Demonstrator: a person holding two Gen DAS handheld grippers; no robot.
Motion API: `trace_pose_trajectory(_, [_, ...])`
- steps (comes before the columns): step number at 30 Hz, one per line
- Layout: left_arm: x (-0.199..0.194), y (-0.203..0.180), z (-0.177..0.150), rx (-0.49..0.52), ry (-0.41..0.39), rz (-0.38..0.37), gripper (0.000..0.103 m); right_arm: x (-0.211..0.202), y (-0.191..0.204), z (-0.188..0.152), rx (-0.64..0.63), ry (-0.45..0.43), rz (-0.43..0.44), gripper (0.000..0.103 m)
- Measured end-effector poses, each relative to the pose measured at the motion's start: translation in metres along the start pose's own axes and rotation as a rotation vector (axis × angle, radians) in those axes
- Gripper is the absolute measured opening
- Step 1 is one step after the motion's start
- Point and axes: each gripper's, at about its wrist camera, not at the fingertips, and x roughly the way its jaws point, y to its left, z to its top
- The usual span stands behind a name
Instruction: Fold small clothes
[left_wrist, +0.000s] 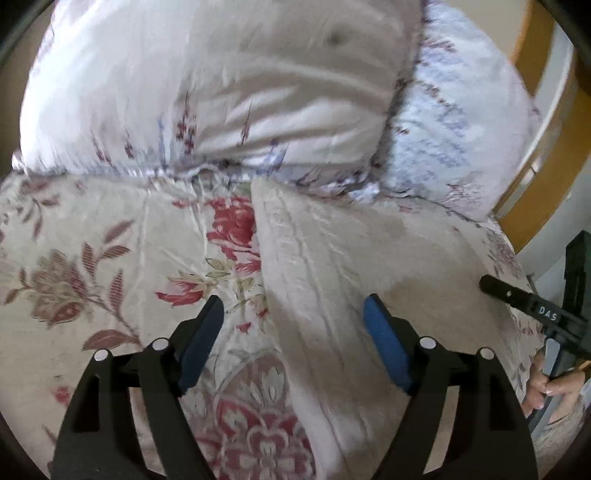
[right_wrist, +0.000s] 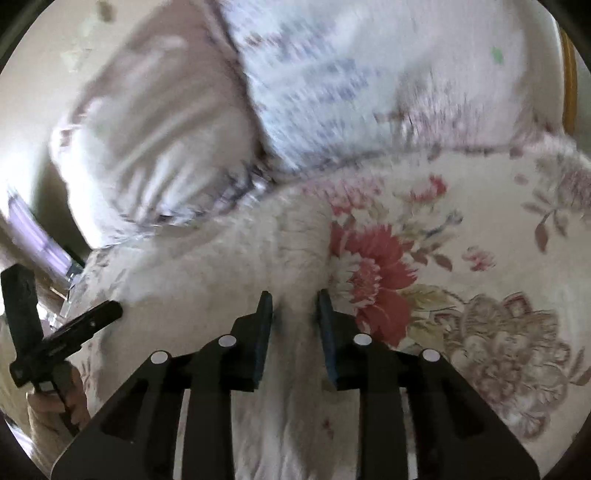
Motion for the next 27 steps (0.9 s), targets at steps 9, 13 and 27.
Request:
trace_pose_trajectory(9, [-0.018,-0.031,-0.033,0.153,-0.027,0.113,0.086,-0.006,0.029,-0.043,-0.172,0.034,0.018,0.033])
trace_pose_trajectory(13, [-0.011,-0.030,-0.039,0.157,-0.035,0.142,0.090,-0.005,0.034,-0.051,-0.211,0.014,-0.042,0.034])
trace_pose_trajectory(27, [-0.058,-0.016,-0.087,0.022,-0.080,0.054,0.101,-0.065,0.016,-0.088,-0.092,-0.144,-0.046,0.091])
